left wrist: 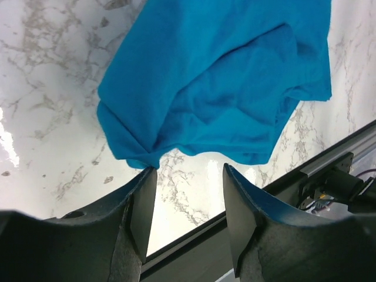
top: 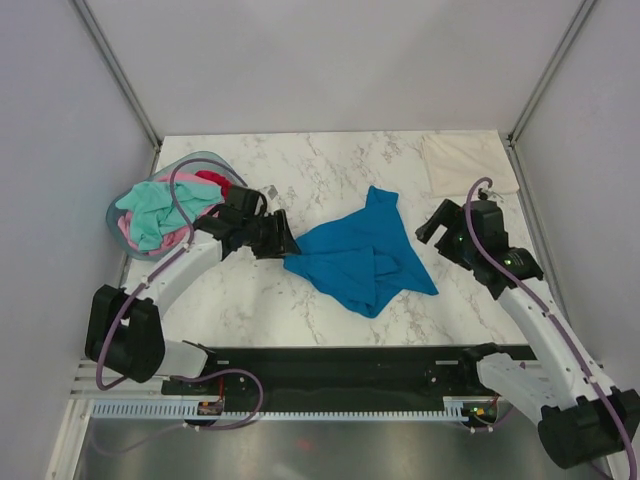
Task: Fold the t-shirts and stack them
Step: Move the tshirt to the center of the board, then flatten the tshirt out
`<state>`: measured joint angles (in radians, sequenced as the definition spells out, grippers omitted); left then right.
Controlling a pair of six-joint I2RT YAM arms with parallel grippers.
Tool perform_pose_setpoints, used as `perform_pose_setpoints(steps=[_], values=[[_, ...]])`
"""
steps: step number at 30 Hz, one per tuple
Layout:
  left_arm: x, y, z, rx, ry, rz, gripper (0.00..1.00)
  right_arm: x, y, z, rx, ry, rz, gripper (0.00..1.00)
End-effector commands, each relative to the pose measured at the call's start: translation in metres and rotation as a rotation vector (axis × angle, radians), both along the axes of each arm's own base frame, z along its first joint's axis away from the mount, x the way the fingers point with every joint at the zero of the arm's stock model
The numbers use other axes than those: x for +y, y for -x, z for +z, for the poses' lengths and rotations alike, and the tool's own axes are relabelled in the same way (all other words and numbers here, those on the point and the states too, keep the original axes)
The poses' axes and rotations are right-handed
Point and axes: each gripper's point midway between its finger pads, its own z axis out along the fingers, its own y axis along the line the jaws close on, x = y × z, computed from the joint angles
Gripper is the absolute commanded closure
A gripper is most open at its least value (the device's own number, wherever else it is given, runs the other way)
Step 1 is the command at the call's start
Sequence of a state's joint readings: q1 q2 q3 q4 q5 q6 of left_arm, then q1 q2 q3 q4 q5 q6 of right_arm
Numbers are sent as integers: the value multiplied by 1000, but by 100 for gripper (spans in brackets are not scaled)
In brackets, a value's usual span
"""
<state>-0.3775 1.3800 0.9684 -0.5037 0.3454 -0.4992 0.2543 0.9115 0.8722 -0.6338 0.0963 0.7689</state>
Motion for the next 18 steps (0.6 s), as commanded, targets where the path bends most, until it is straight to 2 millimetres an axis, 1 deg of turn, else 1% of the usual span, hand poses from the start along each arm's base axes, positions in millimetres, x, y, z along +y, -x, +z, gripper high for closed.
perform_pose_setpoints(steps=[1,2,3,4,5,7,8,9,10,11,12,13,15,17,18], values=[[-15,7,18,-42,31,-67,44,6,-26,-17,-16,78,78,2],[-21,14,16,-31,34,-77,44,8,-29,-23,8,79,90,3],[-24,16,16,-36,37,-81,44,11,-33,-41,69,84,93,5],[-27,19,15,-35,35,-82,44,13,-34,-47,99,64,79,8],[-32,25,14,-33,33,-94,43,17,-33,-55,134,36,73,10],[-35,29,15,-40,27,-102,43,23,-28,-75,210,-33,25,11],[-36,33,14,-41,21,-104,43,25,-26,-81,231,-56,14,12],[-37,34,18,-57,26,-104,44,28,-26,-84,235,-75,6,12],[-37,35,19,-59,27,-104,44,31,-21,-90,257,-104,7,14],[-35,35,18,-61,23,-98,43,33,-21,-91,255,-118,8,16],[-34,35,18,-65,19,-94,43,43,-24,-85,222,-149,59,19],[-32,36,19,-68,16,-90,44,49,-22,-84,205,-161,104,24],[-34,38,22,-46,56,-83,43,63,-22,-75,158,-180,203,28],[-34,38,27,-30,105,-78,43,72,-18,-71,156,-187,239,31],[-33,37,30,-38,107,-74,43,81,-14,-69,155,-188,265,32]])
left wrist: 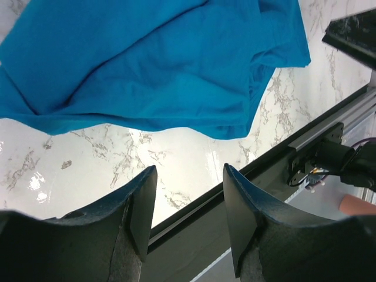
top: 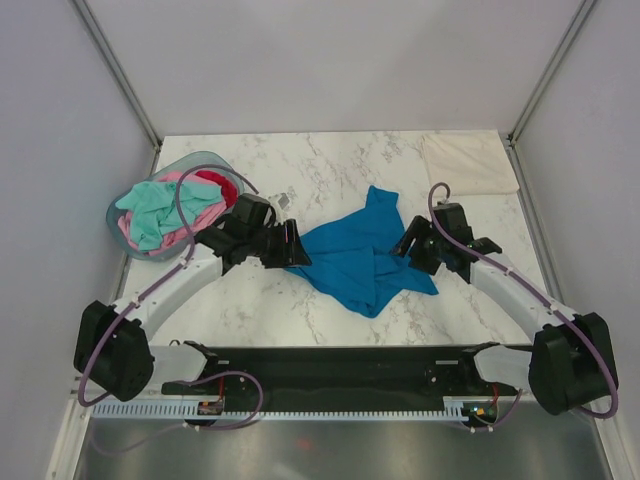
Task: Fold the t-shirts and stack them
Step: Flatten the tshirt out
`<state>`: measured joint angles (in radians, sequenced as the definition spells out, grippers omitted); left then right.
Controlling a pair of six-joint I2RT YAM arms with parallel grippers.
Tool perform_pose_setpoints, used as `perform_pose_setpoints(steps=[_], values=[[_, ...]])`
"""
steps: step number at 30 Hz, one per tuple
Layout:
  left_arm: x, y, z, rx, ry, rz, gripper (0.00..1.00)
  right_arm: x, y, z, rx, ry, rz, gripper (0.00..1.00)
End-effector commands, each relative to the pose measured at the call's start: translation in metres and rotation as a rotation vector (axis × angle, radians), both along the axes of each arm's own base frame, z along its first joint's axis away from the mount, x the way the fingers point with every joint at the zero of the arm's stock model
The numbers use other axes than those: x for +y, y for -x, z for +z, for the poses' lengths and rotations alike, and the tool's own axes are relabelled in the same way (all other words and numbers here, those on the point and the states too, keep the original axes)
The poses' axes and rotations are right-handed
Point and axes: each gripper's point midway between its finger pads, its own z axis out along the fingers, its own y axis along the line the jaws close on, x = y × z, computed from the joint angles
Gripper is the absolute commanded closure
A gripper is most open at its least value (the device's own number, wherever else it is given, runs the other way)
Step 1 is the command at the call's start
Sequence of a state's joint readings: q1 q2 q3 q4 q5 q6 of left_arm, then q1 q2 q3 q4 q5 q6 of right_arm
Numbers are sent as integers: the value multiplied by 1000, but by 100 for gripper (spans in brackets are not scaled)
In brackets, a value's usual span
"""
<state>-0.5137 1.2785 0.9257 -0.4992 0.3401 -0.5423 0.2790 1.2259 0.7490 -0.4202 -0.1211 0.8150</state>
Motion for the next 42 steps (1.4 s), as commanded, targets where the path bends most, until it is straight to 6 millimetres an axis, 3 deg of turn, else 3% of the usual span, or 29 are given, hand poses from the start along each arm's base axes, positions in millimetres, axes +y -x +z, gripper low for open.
perform_pose_setpoints(steps=[1,3,5,8,9,11,14,16,19,20,22,24,26,28,31,35,37,39,42], values=[[0,-3,18,-14,72,31,43,35,-2,30,-109,-93,111,32],[9,-11,24,-36,71,58,43,54,8,32,-115,-97,141,32],[24,-21,27,-38,78,104,44,58,13,23,-111,-63,130,32],[42,-23,16,9,59,137,44,73,26,4,-86,-120,145,36],[47,-22,11,13,33,144,44,74,36,-8,-67,-118,155,38],[54,-16,0,31,-6,154,44,78,41,-14,-79,-98,175,46],[50,0,-11,78,10,141,43,79,45,-19,-79,-65,203,48],[41,8,-6,61,27,107,44,73,43,-17,-92,-30,201,49],[25,10,17,-4,55,91,46,43,33,-17,-99,113,96,50],[13,15,21,-32,50,58,48,26,36,-25,-51,185,56,50],[-3,15,31,-57,53,29,48,13,28,-22,-52,225,26,55],[-5,12,28,-20,61,60,50,17,21,-9,-89,200,58,58],[-4,7,27,-13,62,88,50,43,20,11,-156,79,147,59],[3,1,24,-26,42,114,50,52,24,14,-173,37,183,59],[29,-14,15,-4,39,201,43,59,39,2,-121,11,210,59],[46,-20,-1,47,63,239,38,73,58,-11,-74,-72,194,54],[49,-22,-9,64,58,247,36,72,66,-22,-25,-98,139,49],[47,-24,-14,81,67,238,34,73,75,-29,20,-164,65,51],[42,-23,-17,102,92,217,33,73,75,-25,7,-231,-2,54]])
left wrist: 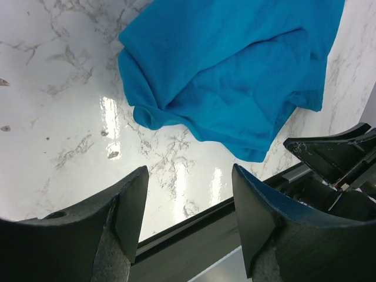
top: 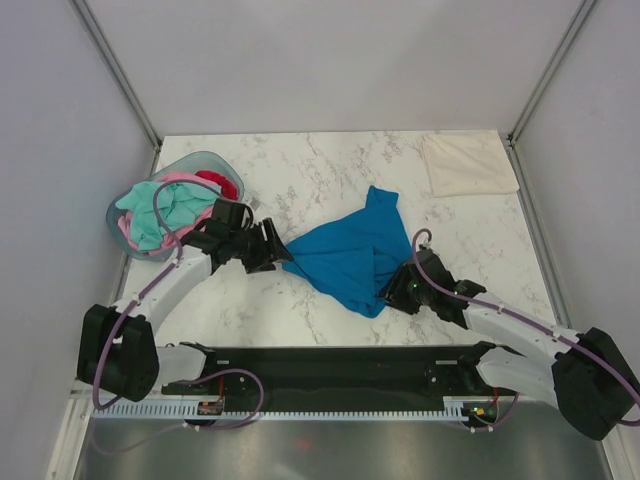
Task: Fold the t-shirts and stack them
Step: Flatten the tshirt out
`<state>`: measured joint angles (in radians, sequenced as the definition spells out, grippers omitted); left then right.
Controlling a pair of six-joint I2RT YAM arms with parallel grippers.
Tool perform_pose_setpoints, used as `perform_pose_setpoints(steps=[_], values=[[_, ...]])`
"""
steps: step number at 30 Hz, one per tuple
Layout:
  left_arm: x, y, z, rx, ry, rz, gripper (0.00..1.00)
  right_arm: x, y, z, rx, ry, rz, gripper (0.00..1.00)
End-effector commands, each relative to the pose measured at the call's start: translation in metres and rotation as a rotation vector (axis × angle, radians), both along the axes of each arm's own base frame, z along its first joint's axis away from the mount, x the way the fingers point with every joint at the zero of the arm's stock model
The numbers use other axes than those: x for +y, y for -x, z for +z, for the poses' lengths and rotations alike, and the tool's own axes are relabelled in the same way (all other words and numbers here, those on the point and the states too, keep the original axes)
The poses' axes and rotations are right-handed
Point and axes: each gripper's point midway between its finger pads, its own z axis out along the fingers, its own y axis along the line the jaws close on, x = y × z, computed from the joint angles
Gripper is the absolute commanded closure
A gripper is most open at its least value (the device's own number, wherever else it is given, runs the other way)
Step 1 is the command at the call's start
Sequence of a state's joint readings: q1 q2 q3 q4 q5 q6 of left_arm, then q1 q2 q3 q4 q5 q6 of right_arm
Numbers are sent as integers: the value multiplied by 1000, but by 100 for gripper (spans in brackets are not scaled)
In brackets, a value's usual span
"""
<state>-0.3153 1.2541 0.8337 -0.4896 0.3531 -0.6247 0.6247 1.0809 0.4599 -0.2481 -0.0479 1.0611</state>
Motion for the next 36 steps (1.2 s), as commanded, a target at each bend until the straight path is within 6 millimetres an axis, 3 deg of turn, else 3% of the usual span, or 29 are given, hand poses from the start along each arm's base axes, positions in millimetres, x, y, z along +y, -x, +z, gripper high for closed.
perform_pose_setpoints(steps=[1,11,29,34,36], values=[[-14,-4,5,-6,89,-36,33,10,-10,20,-26,-145,-128,54],[-10,-10,-15,31,66,-25,36,13,-5,10,1,-165,-163,52],[-22,-12,-23,32,126,-70,41,21,-8,-16,2,-143,-207,50],[-23,-14,-22,28,130,-77,52,24,-10,-20,-4,-161,-209,57],[-23,-14,-21,27,130,-74,59,23,-11,-20,-17,-147,-205,76]])
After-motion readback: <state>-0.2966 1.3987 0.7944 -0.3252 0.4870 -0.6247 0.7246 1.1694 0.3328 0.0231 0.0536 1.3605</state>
